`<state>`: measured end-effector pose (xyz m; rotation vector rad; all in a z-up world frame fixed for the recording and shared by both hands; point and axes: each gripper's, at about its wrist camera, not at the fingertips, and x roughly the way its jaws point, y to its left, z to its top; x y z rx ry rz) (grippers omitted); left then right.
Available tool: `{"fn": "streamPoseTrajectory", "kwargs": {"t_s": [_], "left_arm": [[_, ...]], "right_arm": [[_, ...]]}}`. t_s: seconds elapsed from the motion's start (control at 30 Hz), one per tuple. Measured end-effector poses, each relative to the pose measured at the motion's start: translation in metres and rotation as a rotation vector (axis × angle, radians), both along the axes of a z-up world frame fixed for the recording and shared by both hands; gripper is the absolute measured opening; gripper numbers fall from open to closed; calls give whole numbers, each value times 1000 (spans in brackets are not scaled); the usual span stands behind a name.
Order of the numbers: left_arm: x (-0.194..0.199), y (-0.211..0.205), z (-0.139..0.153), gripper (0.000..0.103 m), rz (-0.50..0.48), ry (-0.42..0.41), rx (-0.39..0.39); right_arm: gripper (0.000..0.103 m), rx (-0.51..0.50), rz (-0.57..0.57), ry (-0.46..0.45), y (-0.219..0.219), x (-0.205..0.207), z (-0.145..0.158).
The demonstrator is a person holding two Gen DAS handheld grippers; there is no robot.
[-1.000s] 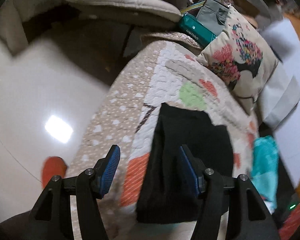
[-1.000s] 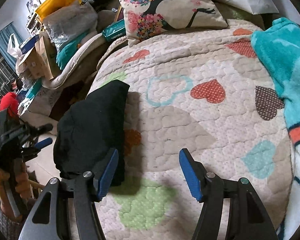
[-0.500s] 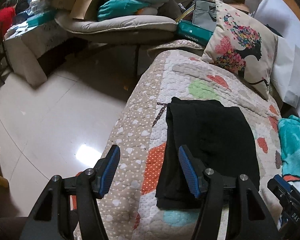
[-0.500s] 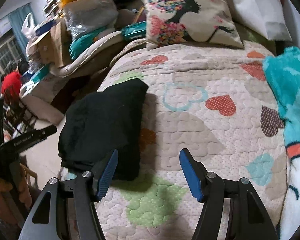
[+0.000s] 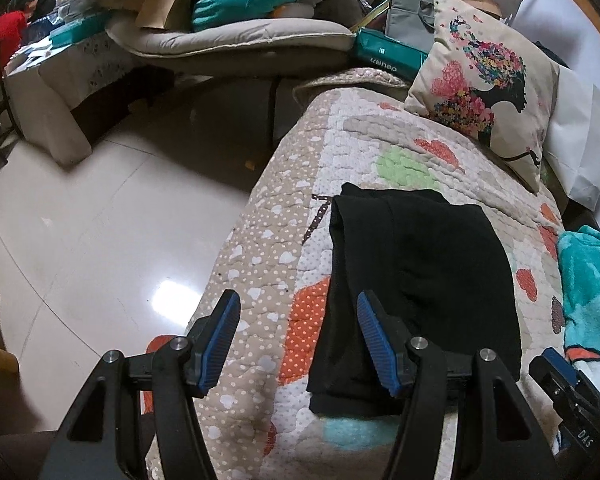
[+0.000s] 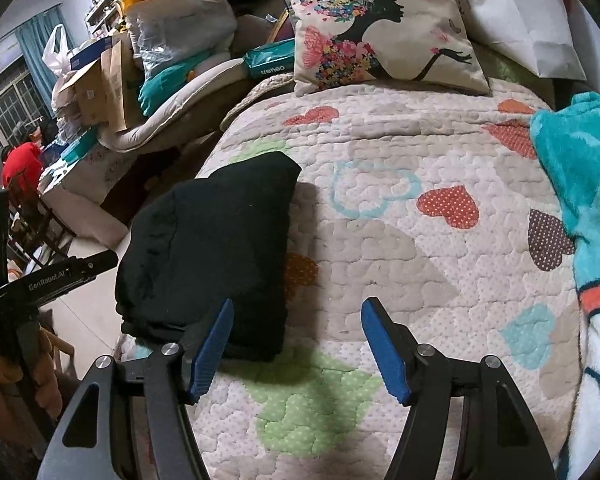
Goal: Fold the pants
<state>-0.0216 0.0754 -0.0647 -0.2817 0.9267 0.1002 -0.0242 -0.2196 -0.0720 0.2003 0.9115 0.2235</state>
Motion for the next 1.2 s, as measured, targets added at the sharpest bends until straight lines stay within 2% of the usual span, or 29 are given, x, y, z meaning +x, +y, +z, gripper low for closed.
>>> {"fn": "streamPoseTrajectory", "kwargs": {"t_s": [0.2,0.3,0.5,0.6,0.73,0.9,1.0,1.1,1.17,1.2], "left_arm": [[1,3,7,60,-1,-21,-44],[3,10,8,60,-5,-26,-107],[24,16,4,60,-18,27,-250],[40,10,2,60,-32,52,-267],[60,1,-19,60,-55,127,-306],[65,1,-49,64,-86,174,-447],[68,-1,-55,71,-101,170,-470],[70,-10,-55,82,-141,147,-451],[69,-17,-53,82,-165,131,-417],[70,-19,-52,79,-173,128,-411]], "right_arm": [[72,13,4,7,1,2,-2],[72,30,8,12,0,6,0],[72,121,9,29,-5,31,12],[74,183,20,60,-7,54,10],[74,250,23,120,-6,82,-4],[74,291,42,186,4,104,-25],[74,308,62,214,14,117,-37],[74,366,75,256,20,130,-50],[74,411,77,269,22,135,-56],[73,431,77,271,22,137,-58]]}}
